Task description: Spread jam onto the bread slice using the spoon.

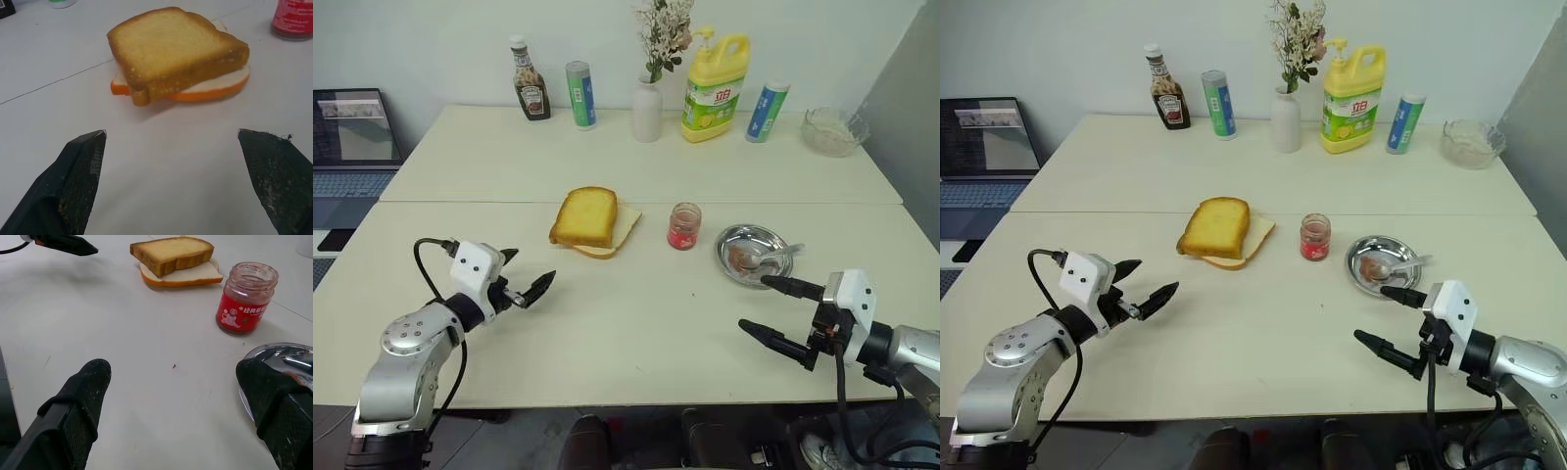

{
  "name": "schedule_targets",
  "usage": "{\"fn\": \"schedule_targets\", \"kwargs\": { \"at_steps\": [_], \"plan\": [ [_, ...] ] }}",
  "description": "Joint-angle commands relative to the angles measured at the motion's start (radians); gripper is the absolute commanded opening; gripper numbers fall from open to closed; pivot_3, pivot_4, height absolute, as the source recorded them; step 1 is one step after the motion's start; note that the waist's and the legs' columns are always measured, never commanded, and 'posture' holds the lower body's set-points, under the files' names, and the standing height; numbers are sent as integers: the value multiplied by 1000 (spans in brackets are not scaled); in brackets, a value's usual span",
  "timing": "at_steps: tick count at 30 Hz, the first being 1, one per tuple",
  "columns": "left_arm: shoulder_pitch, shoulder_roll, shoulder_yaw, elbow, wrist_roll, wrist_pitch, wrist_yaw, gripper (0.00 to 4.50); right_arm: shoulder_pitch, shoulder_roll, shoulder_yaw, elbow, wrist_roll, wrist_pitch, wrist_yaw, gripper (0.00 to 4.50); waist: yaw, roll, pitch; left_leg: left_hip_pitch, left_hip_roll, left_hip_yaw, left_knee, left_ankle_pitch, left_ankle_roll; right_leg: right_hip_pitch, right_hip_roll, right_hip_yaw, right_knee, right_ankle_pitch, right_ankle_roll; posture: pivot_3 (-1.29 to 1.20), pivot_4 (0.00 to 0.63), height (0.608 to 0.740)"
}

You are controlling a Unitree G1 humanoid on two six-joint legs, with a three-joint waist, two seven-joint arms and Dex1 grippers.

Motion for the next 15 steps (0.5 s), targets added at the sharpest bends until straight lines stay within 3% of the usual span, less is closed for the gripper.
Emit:
{"fn": "schedule_targets", "kwargs": {
  "at_steps": [1, 7, 15],
  "plan": [
    [-73, -28, 36, 14, -70, 98, 56, 4500, -32, 5, 9, -66, 26, 9, -16, 4466, 0, 0, 0, 0, 0, 0, 0, 0, 0, 0, 0, 0, 0, 0, 0, 0, 150, 740],
    [-227, -89, 43, 77, -182, 323, 139, 4500, -125, -12, 66, -111, 33, 42, -27, 4466, 0, 0, 0, 0, 0, -1, 1, 0, 0, 0, 0, -1, 1, 0, 0, 0, 150, 740],
    [-363, -179, 72, 192, -214, 407, 260, 4500, -240, -26, 124, -118, 18, 81, -33, 4466, 0, -1, 0, 0, -1, -2, 1, 0, 0, 0, 0, -1, 3, 2, -3, 0, 150, 740]
  ]
}}
